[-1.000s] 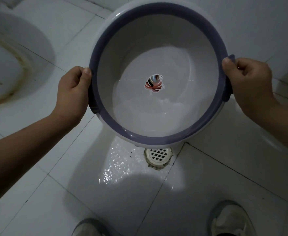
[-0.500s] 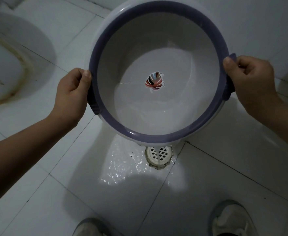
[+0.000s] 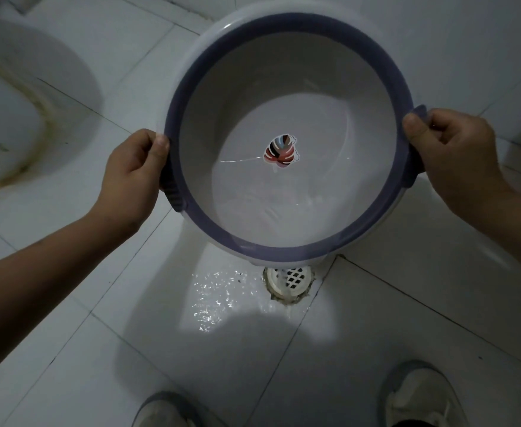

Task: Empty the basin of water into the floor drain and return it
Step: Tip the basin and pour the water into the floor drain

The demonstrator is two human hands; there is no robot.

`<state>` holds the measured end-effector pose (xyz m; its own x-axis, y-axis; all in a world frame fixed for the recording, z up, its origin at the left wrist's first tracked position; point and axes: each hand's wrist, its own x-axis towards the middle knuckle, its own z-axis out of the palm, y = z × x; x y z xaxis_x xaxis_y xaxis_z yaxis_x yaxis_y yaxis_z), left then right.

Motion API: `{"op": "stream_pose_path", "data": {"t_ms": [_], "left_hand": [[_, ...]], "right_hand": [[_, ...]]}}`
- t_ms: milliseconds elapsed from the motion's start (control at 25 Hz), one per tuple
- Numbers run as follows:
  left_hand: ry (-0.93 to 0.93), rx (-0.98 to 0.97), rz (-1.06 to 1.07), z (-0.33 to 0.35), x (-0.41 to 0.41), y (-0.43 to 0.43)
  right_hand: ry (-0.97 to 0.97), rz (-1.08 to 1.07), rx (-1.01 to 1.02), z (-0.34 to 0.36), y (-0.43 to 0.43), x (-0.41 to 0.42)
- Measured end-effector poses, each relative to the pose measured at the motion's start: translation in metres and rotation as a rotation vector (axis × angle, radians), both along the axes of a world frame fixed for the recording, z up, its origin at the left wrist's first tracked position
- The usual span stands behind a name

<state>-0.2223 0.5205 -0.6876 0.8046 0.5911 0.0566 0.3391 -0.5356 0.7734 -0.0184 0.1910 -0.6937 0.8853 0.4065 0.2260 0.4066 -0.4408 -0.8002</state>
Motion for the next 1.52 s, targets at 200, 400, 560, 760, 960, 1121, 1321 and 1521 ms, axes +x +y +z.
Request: {"op": "stream_pose_path", "data": {"t_ms": [200,400,560,760,960,1121,1321,1521], "left_hand": [[-0.002,0.012,-0.011,0.001,0.001,0.002],[0.024,0.014,-0.026,-0.004,-0.004,0.002],[0.032,0.013,-0.021,-0.006,-0.005,0.001],[0.026,0.014,-0.023,-0.007,-0.004,0.002],[0.041,0.035,-0.025,-0.009,-0.006,0.002],[0.047,0.028,-0.026,-0.011,-0.009,0.003],[0.053,0.071,-0.043,-0.013,-0.012,0.001],[0.038,0.123,-0.057,-0.012,-0.015,0.001]], "right_hand": [[-0.016,0.017,-0.016,0.002,0.002,-0.003],[-0.021,0.034,-0.068,-0.001,0.0,-0.005],[-0.029,0.046,-0.082,-0.002,-0.001,-0.004],[-0.041,0.046,-0.079,-0.003,-0.003,-0.004],[-0.033,0.047,-0.07,-0.002,-0.002,-0.006],[-0.016,0.065,-0.082,-0.003,-0.005,-0.009],[0.024,0.103,-0.1,-0.004,-0.009,-0.012],[0.078,0.107,-0.118,-0.008,-0.013,-0.015]]}}
